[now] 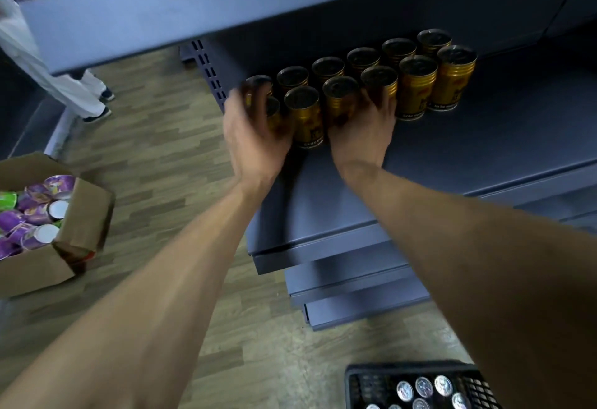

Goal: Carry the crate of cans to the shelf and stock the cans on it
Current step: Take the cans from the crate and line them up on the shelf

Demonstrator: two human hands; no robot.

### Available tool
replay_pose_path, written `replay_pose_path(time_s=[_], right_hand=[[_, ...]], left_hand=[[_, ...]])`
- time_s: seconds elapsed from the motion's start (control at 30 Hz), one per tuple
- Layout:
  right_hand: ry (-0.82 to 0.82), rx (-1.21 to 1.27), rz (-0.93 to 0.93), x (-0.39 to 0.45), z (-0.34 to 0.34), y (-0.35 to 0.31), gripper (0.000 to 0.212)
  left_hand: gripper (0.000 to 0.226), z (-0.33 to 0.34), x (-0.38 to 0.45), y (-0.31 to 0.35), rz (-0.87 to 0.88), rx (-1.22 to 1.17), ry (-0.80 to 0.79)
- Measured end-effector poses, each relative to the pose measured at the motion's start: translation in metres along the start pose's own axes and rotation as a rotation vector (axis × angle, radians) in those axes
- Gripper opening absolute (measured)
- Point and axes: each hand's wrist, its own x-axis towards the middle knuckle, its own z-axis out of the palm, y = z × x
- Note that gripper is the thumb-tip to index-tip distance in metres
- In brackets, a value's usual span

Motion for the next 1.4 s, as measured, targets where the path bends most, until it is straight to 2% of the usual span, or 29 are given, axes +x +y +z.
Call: replay_pose_path(time_s=[0.03,0.1,0.17,0.2,0.27,0.37,0.57,0.63,0.73,0.83,0.93,1.07,1.17,1.23,1.3,1.4], right_hand=[[0.027,-0.059,-0.088,0.006,-0.004,0.003,0.046],[-0.041,-0.132,-0.261,0.017,-0.012,0.012,0.065],[-0.188,-0.169,-0.405,0.025,-0.016,0.025,0.073],[-0.216,-0.186,-0.447,0.029,-0.014,0.031,0.069],[-0.173,-0.213,-0.463,0.032,-0.01,0.037,0.051],[-0.076,-0.194,-0.416,0.03,-0.002,0.03,0.047],[-0.015,-0.192,-0.343,0.028,-0.001,0.026,0.04],[-0.025,-0.158,-0.345,0.031,-0.002,0.028,0.042],[-0.01,-0.124,-0.377,0.031,-0.002,0.035,0.06],[0.06,-0.122,-0.348,0.028,-0.013,0.05,0.058],[-0.012,-0.182,-0.351,0.035,-0.029,0.068,0.065],[0.012,-0.225,-0.337,0.052,-0.044,0.093,0.053],[-0.024,-0.232,-0.395,0.058,-0.055,0.104,0.05],[-0.053,-0.234,-0.456,0.067,-0.06,0.107,0.05],[-0.132,-0.234,-0.516,0.081,-0.065,0.102,0.052],[-0.373,-0.272,-0.576,0.093,-0.07,0.092,0.049]], left_hand=[[0.038,0.002,0.008,0.008,0.098,0.045,-0.036],[0.033,0.012,0.022,0.015,0.196,0.192,-0.214],[0.035,0.024,0.028,0.013,0.162,0.268,-0.369],[0.032,0.028,0.028,0.01,0.145,0.239,-0.394],[0.022,0.031,0.027,0.004,0.137,0.123,-0.399],[0.025,0.027,0.024,0.001,0.146,-0.015,-0.389],[0.031,0.018,0.022,0.01,0.13,0.03,-0.415],[0.033,0.016,0.022,0.013,0.101,0.066,-0.427],[0.038,0.011,0.021,0.015,0.082,0.096,-0.453],[0.063,0.005,0.018,0.013,0.106,0.162,-0.449],[0.076,0.0,0.013,0.022,0.072,0.208,-0.422],[0.059,0.018,0.002,0.049,0.062,0.243,-0.431],[0.059,0.034,0.004,0.073,-0.037,0.286,-0.503],[0.047,0.04,0.011,0.083,-0.079,0.307,-0.5],[0.038,0.042,0.019,0.086,-0.069,0.324,-0.47],[0.036,0.048,0.02,0.084,-0.099,0.313,-0.428]])
